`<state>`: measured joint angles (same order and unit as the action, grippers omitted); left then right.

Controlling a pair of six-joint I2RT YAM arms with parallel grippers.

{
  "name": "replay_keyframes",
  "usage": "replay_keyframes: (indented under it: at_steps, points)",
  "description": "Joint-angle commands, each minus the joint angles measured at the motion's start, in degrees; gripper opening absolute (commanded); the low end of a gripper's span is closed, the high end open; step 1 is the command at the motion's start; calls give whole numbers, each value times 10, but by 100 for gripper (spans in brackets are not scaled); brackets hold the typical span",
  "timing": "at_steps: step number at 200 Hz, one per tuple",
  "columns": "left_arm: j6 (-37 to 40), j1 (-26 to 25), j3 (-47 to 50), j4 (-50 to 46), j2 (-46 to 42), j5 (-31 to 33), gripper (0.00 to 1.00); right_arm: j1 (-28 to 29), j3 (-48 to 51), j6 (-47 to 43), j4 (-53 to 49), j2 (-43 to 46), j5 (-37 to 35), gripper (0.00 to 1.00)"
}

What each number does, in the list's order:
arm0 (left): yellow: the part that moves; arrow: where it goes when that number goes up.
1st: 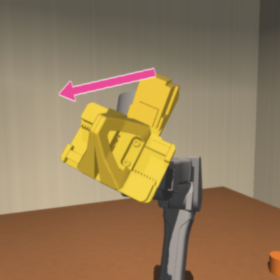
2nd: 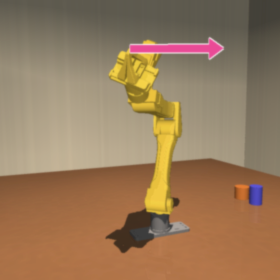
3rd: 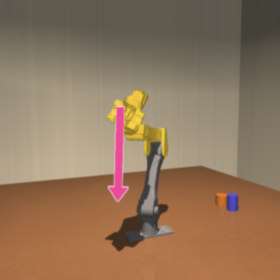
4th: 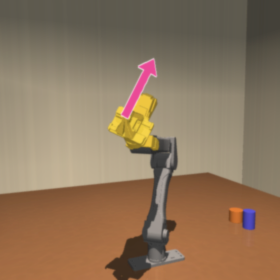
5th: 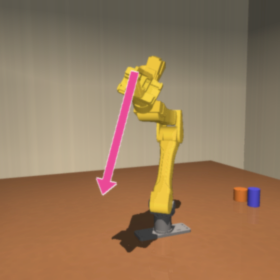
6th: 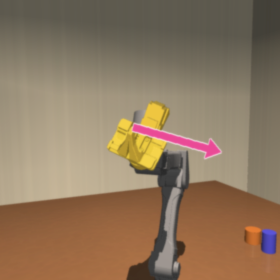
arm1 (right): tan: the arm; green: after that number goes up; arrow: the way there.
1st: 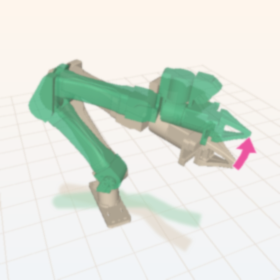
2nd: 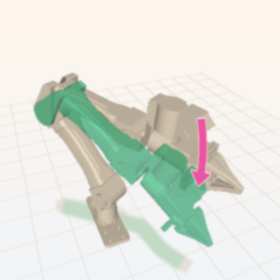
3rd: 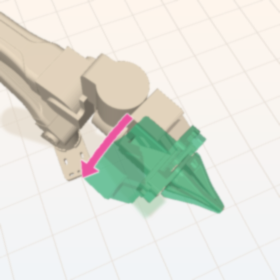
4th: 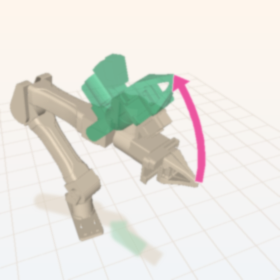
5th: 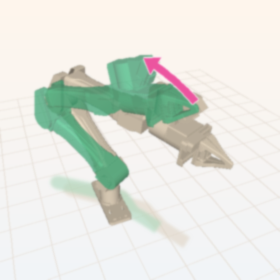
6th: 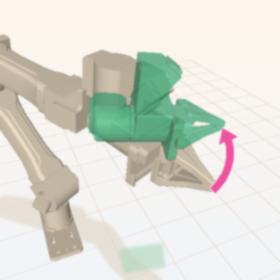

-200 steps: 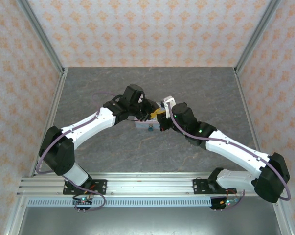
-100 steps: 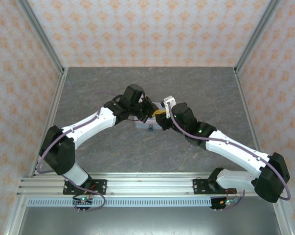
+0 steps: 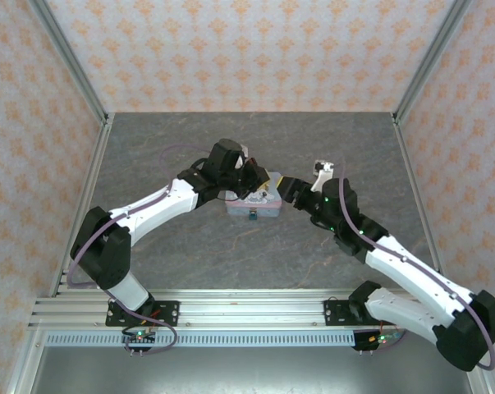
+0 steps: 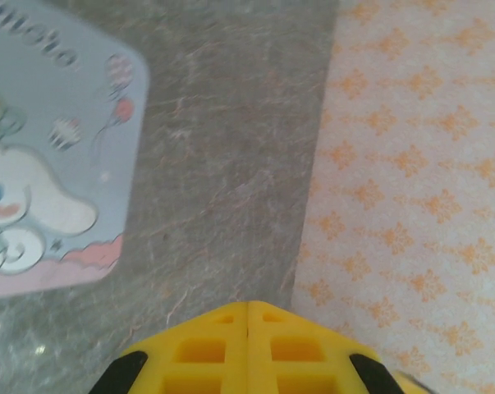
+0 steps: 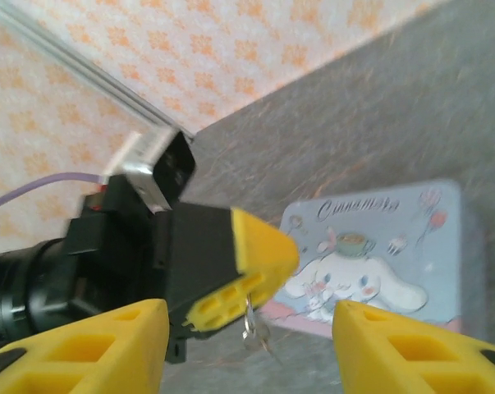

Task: Unlock a padlock with a key

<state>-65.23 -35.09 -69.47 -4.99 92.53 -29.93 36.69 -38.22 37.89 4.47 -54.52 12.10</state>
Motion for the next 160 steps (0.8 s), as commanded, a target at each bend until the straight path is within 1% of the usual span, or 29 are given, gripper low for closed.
replay_keyframes:
  at_steps: [1,10,20,38,57,67,79,103,131,160]
  points:
    - [72,5,22,95,-20,39,0,-2,51,208,161,-26,27,55]
    - [81,5,32,115,-26,52,0,-2,73,261,210,-36,20,55]
    - [83,5,43,135,-29,69,0,-2,91,296,247,-38,7,55]
    - [68,6,69,189,-30,93,0,-1,115,356,267,-24,-31,56]
    - [35,6,108,274,-29,117,0,-1,150,429,299,-3,-77,58]
    - [18,6,123,318,-29,131,0,0,167,470,315,0,-96,60]
    - [3,5,138,350,-29,150,0,4,179,505,337,-4,-110,60]
    - [-19,5,145,378,-25,159,0,18,171,525,352,-23,-124,60]
    - [-32,3,152,387,-32,166,0,35,152,535,370,-55,-141,60]
    - [-38,3,157,395,-35,172,0,57,130,556,418,-106,-153,60]
